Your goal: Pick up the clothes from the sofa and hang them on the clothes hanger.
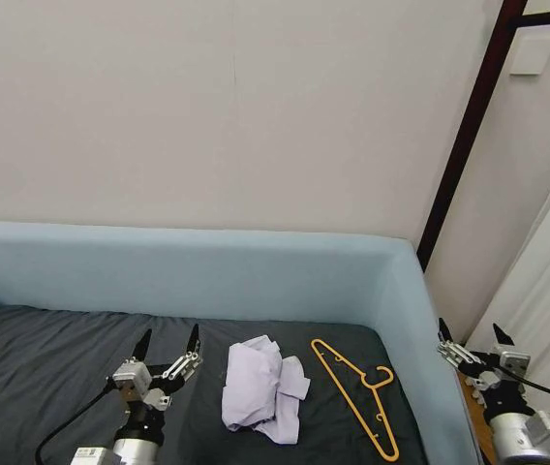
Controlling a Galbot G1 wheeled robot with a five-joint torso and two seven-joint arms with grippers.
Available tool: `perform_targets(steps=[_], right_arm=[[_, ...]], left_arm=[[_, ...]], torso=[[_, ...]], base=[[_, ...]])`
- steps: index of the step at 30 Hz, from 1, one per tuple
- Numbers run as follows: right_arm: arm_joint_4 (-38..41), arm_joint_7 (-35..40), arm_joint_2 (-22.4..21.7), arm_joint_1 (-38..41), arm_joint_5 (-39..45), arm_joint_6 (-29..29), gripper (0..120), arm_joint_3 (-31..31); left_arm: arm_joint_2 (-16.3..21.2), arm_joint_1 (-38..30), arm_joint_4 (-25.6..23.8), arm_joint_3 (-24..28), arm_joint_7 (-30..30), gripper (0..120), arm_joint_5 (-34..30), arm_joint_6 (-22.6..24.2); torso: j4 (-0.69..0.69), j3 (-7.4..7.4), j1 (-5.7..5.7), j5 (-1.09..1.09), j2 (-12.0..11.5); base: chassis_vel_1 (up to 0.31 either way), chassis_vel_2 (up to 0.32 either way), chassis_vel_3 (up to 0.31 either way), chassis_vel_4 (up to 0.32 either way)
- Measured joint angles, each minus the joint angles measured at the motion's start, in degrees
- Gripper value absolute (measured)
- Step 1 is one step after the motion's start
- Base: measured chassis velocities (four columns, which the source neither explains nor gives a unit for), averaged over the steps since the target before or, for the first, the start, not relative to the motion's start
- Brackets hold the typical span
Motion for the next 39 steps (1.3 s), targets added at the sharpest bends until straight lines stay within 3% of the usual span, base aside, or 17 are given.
perform_targets(steps=[5, 8, 16, 19, 25, 39], right_arm=[[0.69, 0.47, 1.01, -0.08, -1.64, -1.45, 100, -1.21], [-1.17, -0.72, 1.91, -0.02, -9.31, 0.86, 100, -1.50], [0.80, -0.81, 2.10, -1.05, -11.76, 0.38, 100, -1.44], [1.03, -1.83, 2.18, -1.01, -9.90, 0.57, 100, -1.48], [2.85, -2.69, 2.56, -0.59, 1.78, -1.75, 100, -2.22], [1.03, -2.30, 1.02, 2.29, 6.81, -4.17, 100, -5.25]], left_arm=[[0.10, 0.09, 1.60, -0.58, 2.40, 100, -0.15, -1.51], [0.04, -0.39, 3.49, -0.69, 5.79, 100, -0.78, -3.94], [0.27, -1.84, 3.74, -0.18, 3.31, 100, -0.74, -1.85], [0.44, -2.17, 3.10, 0.15, 2.27, 100, -0.87, -0.79], [1.53, -2.83, 2.28, 0.32, 1.92, 100, -0.66, 0.80], [2.57, -2.07, 3.44, -1.63, 3.46, 100, 2.15, 2.15]], torso=[[0.00, 0.00, 0.00, 0.00, 0.00], [-0.01, 0.00, 0.00, 0.00, 0.00], [-0.01, 0.00, 0.00, -0.01, 0.00], [0.00, 0.00, 0.00, -0.01, 0.00], [0.00, 0.00, 0.00, -0.01, 0.00], [-0.02, 0.00, 0.00, 0.00, 0.00]], base=[[0.000, 0.000, 0.000, 0.000], [0.000, 0.000, 0.000, 0.000], [0.000, 0.000, 0.000, 0.000], [0.000, 0.000, 0.000, 0.000], [0.000, 0.000, 0.000, 0.000], [0.000, 0.000, 0.000, 0.000]])
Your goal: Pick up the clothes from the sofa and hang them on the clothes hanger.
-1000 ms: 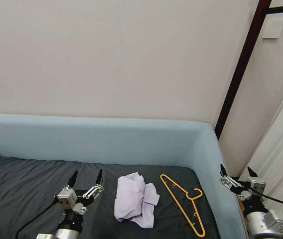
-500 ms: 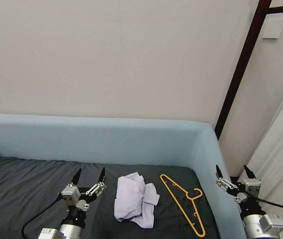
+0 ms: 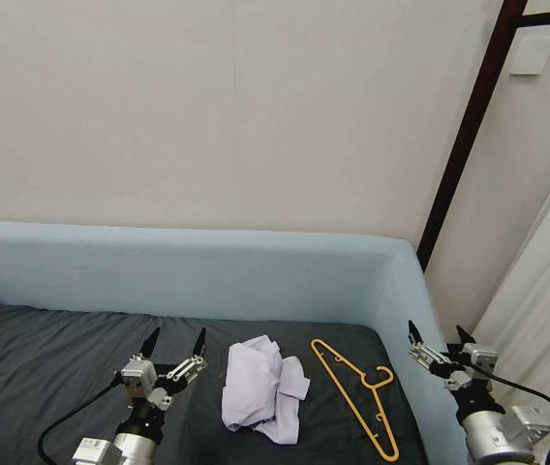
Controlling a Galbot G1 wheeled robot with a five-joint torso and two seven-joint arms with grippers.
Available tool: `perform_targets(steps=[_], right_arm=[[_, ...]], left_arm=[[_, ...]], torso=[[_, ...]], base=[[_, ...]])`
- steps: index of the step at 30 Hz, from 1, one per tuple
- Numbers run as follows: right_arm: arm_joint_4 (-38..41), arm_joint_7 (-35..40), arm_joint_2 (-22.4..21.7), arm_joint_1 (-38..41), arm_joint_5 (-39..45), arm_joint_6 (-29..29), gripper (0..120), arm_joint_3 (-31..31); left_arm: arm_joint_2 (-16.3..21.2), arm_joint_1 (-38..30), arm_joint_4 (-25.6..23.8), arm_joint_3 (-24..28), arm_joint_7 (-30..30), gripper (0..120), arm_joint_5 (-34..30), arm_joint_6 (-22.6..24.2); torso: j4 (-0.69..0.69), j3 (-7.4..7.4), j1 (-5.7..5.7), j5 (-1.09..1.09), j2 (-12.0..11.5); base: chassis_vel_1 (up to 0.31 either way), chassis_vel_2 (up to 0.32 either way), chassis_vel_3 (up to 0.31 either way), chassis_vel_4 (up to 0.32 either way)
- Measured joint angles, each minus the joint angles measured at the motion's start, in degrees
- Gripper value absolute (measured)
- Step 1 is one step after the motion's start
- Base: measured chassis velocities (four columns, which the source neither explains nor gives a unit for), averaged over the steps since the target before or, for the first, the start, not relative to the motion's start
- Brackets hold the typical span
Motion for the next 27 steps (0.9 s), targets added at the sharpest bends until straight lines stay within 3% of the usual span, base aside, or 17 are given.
perform_targets(steps=[8, 11, 14, 17, 27], right_arm=[[-6.60, -1.97, -0.94, 7.47, 3.94, 0.34, 100, -6.09], [-14.32, -2.69, -0.52, 16.30, 9.17, -0.94, 100, -12.92], [-20.69, -2.09, 0.19, 22.45, 15.48, -4.08, 100, -17.51], [-28.78, -0.95, 1.90, 28.89, 20.60, -6.93, 100, -22.80], [-46.89, 1.60, 12.61, 40.38, 26.22, -20.15, 100, -27.06]], left_arm=[[-1.16, 2.32, -1.87, -2.82, -1.58, 100, -1.14, -0.87], [-1.34, 3.63, -2.81, -6.45, -1.79, 100, -1.50, -2.08], [-1.02, 3.89, -0.57, -9.98, -0.88, 100, 1.09, -2.82], [-0.21, 4.43, 3.36, -13.67, 0.68, 100, 1.86, -4.78], [-1.13, 5.44, 2.39, -17.48, 1.82, 100, 0.14, -5.28]], torso=[[0.01, 0.00, 0.00, 0.00, 0.00], [0.04, 0.00, 0.00, 0.01, 0.00], [0.02, 0.01, 0.00, -0.01, 0.00], [0.01, 0.01, 0.01, -0.01, 0.00], [0.01, 0.00, 0.00, -0.02, 0.00]], base=[[0.000, 0.000, 0.000, 0.000], [0.000, 0.000, 0.000, 0.000], [0.000, 0.000, 0.000, 0.000], [0.000, 0.000, 0.000, 0.000], [0.000, 0.000, 0.000, 0.000]])
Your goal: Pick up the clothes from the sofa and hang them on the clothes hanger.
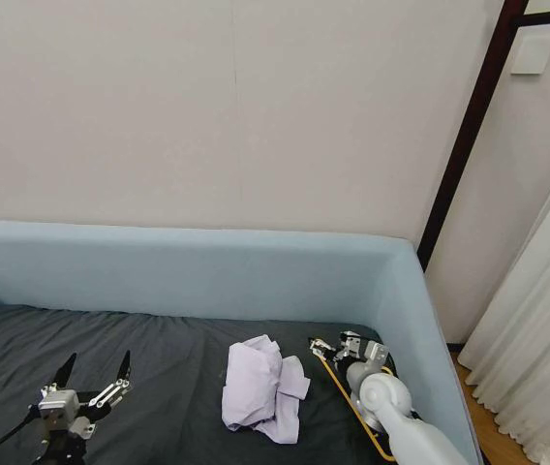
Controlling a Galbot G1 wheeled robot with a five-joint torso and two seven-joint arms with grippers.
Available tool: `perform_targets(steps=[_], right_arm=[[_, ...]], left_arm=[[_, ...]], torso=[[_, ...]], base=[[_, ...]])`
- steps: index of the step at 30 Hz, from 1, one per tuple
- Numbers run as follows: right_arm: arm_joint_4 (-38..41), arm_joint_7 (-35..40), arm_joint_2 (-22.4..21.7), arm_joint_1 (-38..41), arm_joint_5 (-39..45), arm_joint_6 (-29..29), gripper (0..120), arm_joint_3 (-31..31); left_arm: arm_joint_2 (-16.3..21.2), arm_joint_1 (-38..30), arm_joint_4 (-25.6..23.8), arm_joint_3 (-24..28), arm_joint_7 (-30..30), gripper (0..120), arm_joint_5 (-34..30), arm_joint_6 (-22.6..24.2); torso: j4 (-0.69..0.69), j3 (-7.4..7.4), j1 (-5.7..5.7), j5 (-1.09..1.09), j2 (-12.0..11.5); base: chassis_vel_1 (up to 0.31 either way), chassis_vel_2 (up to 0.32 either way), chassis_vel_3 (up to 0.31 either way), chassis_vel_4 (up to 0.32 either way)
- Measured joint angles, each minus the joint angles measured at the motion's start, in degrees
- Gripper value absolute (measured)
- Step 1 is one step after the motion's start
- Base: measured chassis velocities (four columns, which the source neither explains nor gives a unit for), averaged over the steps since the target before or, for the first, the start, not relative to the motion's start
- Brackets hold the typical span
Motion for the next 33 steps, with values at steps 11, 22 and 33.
perform_targets(steps=[11, 22, 33], right_arm=[[-10.18, 0.43, 12.33, 2.46, -6.31, 0.26, 100, 0.02], [-16.70, 0.16, 15.80, 2.14, -14.57, 1.61, 80, 1.62], [-15.81, -2.16, 16.70, 0.19, -17.16, 6.45, 41, 1.96]], left_arm=[[0.03, 1.05, -0.65, -2.77, -0.15, 100, -0.77, 0.12], [0.38, 1.20, -0.60, -2.88, -0.34, 100, -1.13, 0.13], [1.08, 0.37, 1.00, -2.21, -0.49, 100, -1.47, -0.44]], torso=[[0.02, 0.00, 0.00, 0.01, 0.00], [0.00, 0.00, 0.00, 0.01, 0.00], [0.00, -0.01, 0.00, 0.02, 0.00]], base=[[0.000, 0.000, 0.000, 0.000], [0.000, 0.000, 0.000, 0.000], [0.000, 0.000, 0.000, 0.000]])
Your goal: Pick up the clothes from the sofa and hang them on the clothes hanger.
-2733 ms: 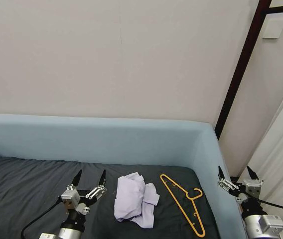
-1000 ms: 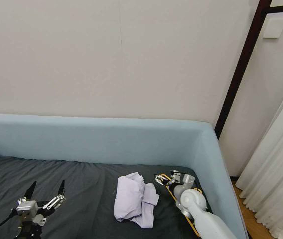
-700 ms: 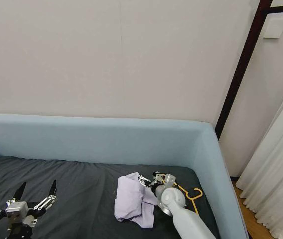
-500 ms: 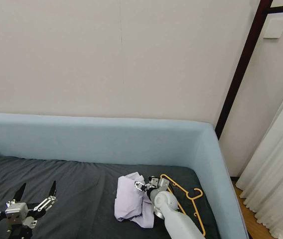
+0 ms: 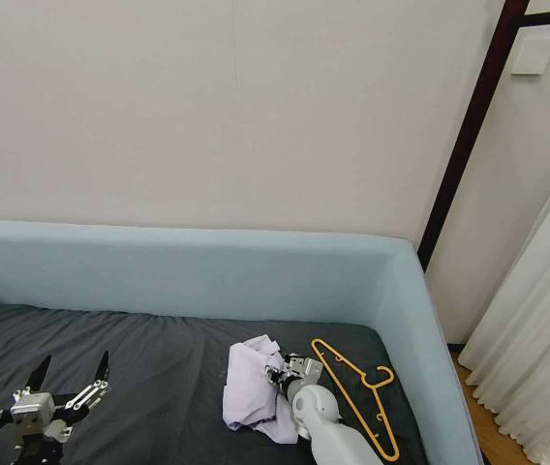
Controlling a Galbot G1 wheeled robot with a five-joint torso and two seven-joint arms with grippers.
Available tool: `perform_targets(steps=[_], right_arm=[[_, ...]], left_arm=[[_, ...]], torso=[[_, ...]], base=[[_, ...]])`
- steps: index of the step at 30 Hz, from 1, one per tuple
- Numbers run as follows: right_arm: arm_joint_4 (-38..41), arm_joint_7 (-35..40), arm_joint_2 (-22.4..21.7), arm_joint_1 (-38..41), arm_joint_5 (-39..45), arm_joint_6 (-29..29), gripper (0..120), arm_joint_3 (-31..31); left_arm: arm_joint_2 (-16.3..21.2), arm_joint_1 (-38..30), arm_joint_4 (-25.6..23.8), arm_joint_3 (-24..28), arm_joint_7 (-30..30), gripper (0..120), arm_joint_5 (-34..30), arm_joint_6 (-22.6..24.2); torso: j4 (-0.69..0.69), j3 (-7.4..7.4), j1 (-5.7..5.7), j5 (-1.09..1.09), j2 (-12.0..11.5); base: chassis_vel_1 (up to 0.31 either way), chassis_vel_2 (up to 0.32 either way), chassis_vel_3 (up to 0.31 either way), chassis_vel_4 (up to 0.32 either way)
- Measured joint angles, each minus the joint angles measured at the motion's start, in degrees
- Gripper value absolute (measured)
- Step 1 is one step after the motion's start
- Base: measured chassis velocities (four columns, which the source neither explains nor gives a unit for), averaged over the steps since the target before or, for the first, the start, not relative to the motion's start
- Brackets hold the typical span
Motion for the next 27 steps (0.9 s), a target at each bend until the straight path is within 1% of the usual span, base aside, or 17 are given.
perform_targets(steps=[1, 2, 4, 5, 8, 9, 11, 16, 17, 18, 19, 20, 23, 24, 25, 27], right_arm=[[0.34, -0.01, -0.04, -0.17, -0.09, 0.89, 36, -0.16], [0.37, -0.01, -0.05, -0.18, -0.09, 0.97, 35, -0.18], [1.69, -0.01, -0.33, -0.67, -0.30, 2.31, 23, -0.71], [1.69, -0.01, -0.33, -0.67, -0.30, 2.31, 23, -0.71], [2.53, -0.09, -0.65, -1.06, -0.56, 2.66, 10, -1.05], [2.53, -0.09, -0.65, -1.06, -0.56, 2.66, 10, -1.05], [2.57, -0.43, -0.78, -1.10, -0.69, 2.96, 1, -1.05], [2.59, -2.15, -1.17, -1.26, -0.83, 6.55, 0, -0.91], [3.57, -3.73, -1.81, -1.59, -0.74, 10.11, 0, -0.99], [4.86, -4.95, -2.52, -1.94, -0.51, 12.48, 0, -1.17], [5.67, -5.69, -2.97, -2.16, -0.37, 13.80, 0, -1.27], [5.67, -5.69, -2.97, -2.16, -0.37, 13.80, 0, -1.27], [11.91, -11.10, -6.95, -3.94, 0.44, 22.24, 0, -1.83], [14.04, -12.25, -8.26, -4.46, 1.09, 24.00, 0, -1.97], [14.04, -12.25, -8.26, -4.46, 1.09, 24.00, 0, -1.97], [18.52, -13.65, -10.78, -5.53, 3.61, 26.20, 0, -2.34]], left_arm=[[0.00, -0.13, 0.26, 0.20, 0.00, 100, 0.01, -0.14], [-0.01, -0.15, 0.30, 0.23, -0.01, 100, 0.01, -0.16], [-0.11, -0.45, 0.76, 0.77, -0.01, 100, 0.13, -0.38], [-0.11, -0.45, 0.76, 0.77, -0.01, 100, 0.13, -0.38], [-0.13, -0.83, 1.17, 1.15, -0.01, 100, 0.19, -0.49], [-0.13, -0.83, 1.17, 1.15, -0.01, 100, 0.19, -0.49], [-0.10, -1.00, 1.36, 1.27, -0.01, 100, 0.21, -0.51], [0.04, -1.14, 1.66, 1.53, -0.01, 100, 0.23, -0.58], [0.09, -1.29, 1.81, 1.74, -0.01, 100, 0.24, -0.60], [0.10, -1.39, 1.83, 1.90, -0.01, 100, 0.24, -0.61], [0.10, -1.43, 1.84, 1.99, -0.01, 100, 0.25, -0.61], [0.10, -1.43, 1.84, 1.99, -0.01, 100, 0.25, -0.61], [0.05, -1.70, 1.95, 2.71, -0.02, 100, 0.30, -0.77], [0.01, -1.79, 1.97, 2.92, -0.02, 100, 0.31, -0.81], [0.01, -1.79, 1.97, 2.92, -0.02, 100, 0.31, -0.81], [-0.09, -1.89, 1.97, 3.35, -0.02, 100, 0.36, -0.91]], torso=[[0.00, 0.00, 0.00, 0.00, 0.00], [0.00, 0.00, 0.00, 0.00, 0.00], [0.00, 0.00, 0.00, 0.00, 0.00], [0.00, 0.00, 0.00, 0.00, 0.00], [0.00, 0.00, 0.00, 0.00, 0.00], [0.00, 0.00, 0.00, 0.00, 0.00], [0.00, 0.00, 0.00, 0.00, 0.00], [0.01, 0.00, 0.00, 0.00, 0.00], [0.01, 0.00, 0.00, 0.00, 0.00], [0.01, 0.00, 0.00, 0.01, 0.00], [0.01, 0.00, 0.00, 0.01, 0.00], [0.01, 0.00, 0.00, 0.01, 0.00], [-0.01, 0.00, 0.00, 0.01, 0.00], [-0.01, 0.00, 0.00, 0.01, 0.00], [-0.01, 0.00, 0.00, 0.01, 0.00], [0.00, 0.01, 0.00, 0.02, 0.00]], base=[[0.000, 0.000, 0.000, 0.000], [0.000, 0.000, 0.000, 0.000], [0.000, 0.000, 0.000, 0.000], [0.000, 0.000, 0.000, 0.000], [0.000, 0.000, 0.000, 0.000], [0.000, 0.000, 0.000, 0.000], [0.000, 0.000, 0.000, 0.000], [0.000, 0.000, 0.000, 0.000], [0.000, 0.000, 0.000, 0.000], [0.000, 0.000, 0.000, 0.000], [0.000, 0.000, 0.000, 0.000], [0.000, 0.000, 0.000, 0.000], [0.000, 0.000, 0.000, 0.000], [0.000, 0.000, 0.000, 0.000], [0.000, 0.000, 0.000, 0.000], [0.000, 0.000, 0.000, 0.000]])
